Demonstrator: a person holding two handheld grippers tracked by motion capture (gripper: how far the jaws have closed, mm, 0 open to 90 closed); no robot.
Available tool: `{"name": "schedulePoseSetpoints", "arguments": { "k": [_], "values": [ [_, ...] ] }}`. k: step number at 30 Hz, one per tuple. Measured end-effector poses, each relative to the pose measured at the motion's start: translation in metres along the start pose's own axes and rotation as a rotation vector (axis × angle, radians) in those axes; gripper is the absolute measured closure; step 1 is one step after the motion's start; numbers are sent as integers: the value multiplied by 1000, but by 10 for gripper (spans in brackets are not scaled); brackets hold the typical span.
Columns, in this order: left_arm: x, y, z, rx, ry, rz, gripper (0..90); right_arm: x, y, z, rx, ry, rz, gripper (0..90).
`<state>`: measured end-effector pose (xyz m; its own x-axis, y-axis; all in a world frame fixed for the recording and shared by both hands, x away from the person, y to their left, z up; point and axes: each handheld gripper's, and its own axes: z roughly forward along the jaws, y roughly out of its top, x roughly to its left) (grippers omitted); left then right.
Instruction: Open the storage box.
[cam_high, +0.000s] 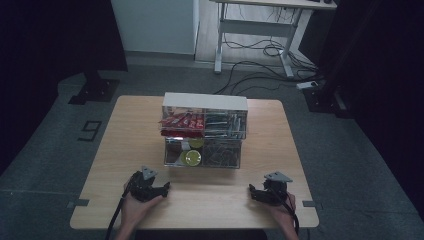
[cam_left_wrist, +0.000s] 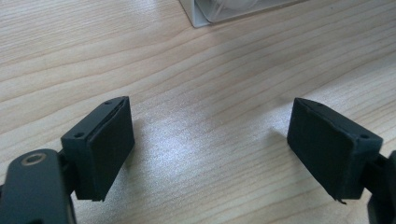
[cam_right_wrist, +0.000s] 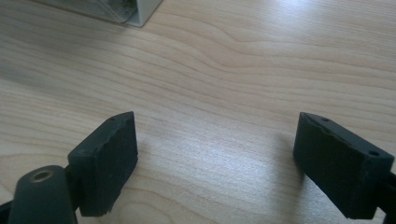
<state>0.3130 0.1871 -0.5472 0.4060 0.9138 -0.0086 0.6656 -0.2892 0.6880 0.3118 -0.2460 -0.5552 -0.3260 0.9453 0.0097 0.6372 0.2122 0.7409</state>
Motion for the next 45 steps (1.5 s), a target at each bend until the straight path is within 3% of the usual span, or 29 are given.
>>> {"name": "schedulePoseSetpoints", "arguments": {
  "k": [9,16,19,20,22,29,30,35,40,45],
  "values": [
    [-3,-2,-3,-4,12,-1,184,0,0,-1,-3,-6,7,152],
    [-6,1,-18,-62,8,-10,310,-2,-1,-1,-4,0,-1,155],
    [-4,3,-26,-83,2,-19,410,-2,0,-1,-4,3,-3,155],
    [-3,3,-28,-86,-3,-23,410,-2,0,-1,-4,4,-3,155],
    [-3,5,-33,-102,-12,-40,505,-2,0,-1,-5,5,-5,156],
    [-6,15,-48,-141,-58,-45,672,-2,0,-1,-6,3,-3,166],
    [-6,16,-50,-142,-67,-52,732,-2,0,-1,-6,3,-1,167],
    [-2,17,-58,-163,-115,-84,829,-2,0,-1,-6,3,0,167],
    [-3,20,-66,-185,-136,-87,891,-2,0,-1,-6,2,1,169],
    [-6,32,-73,-203,-147,-91,899,-3,0,0,-7,3,2,174]
  ]
}}
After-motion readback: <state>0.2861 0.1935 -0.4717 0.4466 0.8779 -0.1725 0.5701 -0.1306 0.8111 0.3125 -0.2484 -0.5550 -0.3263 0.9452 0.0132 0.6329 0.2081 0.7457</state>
